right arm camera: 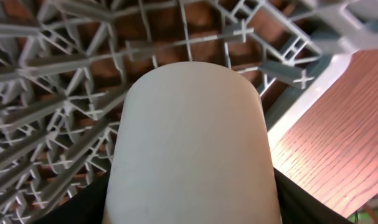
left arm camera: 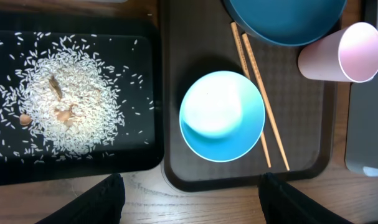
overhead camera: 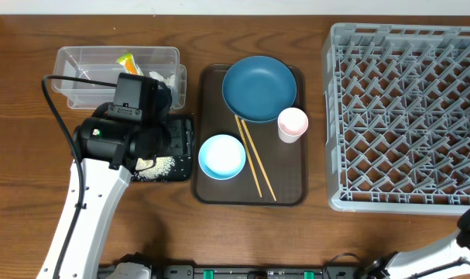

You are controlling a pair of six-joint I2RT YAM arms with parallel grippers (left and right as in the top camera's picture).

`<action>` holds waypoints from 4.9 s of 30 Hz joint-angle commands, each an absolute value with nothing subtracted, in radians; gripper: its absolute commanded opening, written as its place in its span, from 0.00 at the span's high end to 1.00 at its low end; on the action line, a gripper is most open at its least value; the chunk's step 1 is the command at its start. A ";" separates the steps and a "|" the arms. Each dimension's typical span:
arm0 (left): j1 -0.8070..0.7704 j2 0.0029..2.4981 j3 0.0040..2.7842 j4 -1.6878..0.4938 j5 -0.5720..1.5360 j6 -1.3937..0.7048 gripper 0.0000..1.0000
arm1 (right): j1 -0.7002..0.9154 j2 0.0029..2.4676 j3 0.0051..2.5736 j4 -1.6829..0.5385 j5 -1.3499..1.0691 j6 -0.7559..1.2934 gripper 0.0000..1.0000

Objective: Sort waste into correct bins and load items into the dishwasher rack
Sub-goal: 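Lower the white cup upside down into the rack and open the right gripper, then reach the left gripper to the pink cup on the brown tray and grasp it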

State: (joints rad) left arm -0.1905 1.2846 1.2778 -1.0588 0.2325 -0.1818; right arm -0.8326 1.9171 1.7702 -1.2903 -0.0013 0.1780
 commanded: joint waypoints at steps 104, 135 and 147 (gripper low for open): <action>-0.186 1.280 1.280 -1.088 0.223 -0.169 0.29 | -0.850 1.815 1.411 -0.764 0.011 0.239 0.95; -0.295 1.337 1.280 -0.761 0.253 -0.169 0.16 | -0.562 1.433 1.415 -1.224 -0.319 0.072 0.51; -0.471 1.642 1.280 -0.339 0.254 -0.331 0.16 | -0.402 1.433 1.411 -1.337 -0.310 0.054 0.48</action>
